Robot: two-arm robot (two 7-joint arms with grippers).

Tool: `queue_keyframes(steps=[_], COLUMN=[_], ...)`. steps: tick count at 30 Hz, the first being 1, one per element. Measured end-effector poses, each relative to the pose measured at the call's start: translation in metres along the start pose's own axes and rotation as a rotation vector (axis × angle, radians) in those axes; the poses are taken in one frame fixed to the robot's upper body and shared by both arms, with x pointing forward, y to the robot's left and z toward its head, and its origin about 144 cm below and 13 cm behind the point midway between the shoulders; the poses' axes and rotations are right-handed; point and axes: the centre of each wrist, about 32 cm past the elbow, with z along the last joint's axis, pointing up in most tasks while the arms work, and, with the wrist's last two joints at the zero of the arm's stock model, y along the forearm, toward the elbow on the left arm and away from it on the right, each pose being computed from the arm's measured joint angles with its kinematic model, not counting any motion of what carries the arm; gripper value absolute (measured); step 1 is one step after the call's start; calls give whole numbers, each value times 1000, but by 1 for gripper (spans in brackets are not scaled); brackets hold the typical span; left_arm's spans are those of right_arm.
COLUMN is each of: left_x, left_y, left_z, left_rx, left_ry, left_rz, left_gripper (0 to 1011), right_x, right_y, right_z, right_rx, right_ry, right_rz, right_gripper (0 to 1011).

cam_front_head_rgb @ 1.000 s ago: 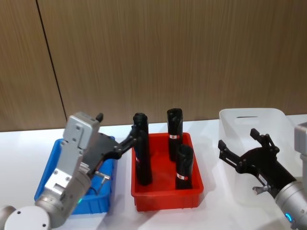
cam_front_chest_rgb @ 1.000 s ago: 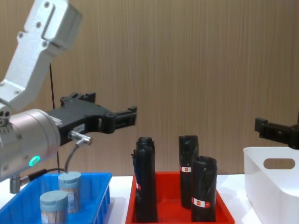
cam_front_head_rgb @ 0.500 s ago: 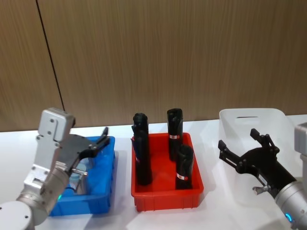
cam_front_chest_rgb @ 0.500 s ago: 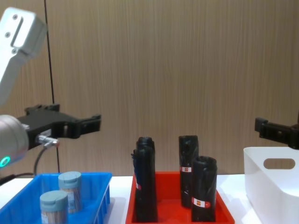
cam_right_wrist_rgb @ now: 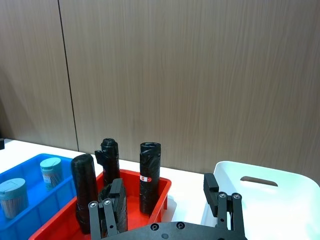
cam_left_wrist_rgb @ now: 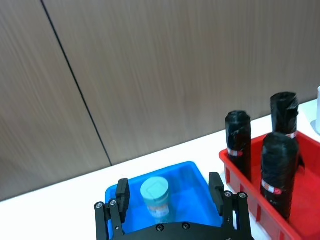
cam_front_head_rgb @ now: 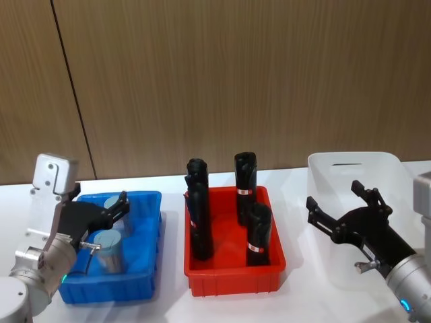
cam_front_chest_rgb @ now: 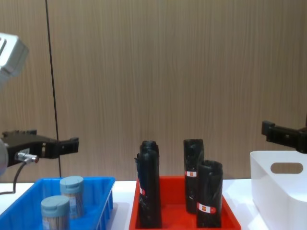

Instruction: Pick the cotton swabs from the blue box and place them into the white box.

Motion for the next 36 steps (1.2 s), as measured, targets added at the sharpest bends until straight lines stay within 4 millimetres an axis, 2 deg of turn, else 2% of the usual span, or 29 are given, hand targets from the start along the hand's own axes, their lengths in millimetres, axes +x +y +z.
queue_keyframes(steps=[12,36], left_x=[9,13], left_y=[-5,-19], left_z=[-5,-23], left_rx=[102,247], left_ry=[55,147], left_rz=[11,-3], left_gripper=[1003,1003], right_x=[0,0], right_y=[0,0], right_z=[0,0], right_rx=[0,0], right_ry=[0,0], right_rz=[0,0], right_gripper=[1002,1002])
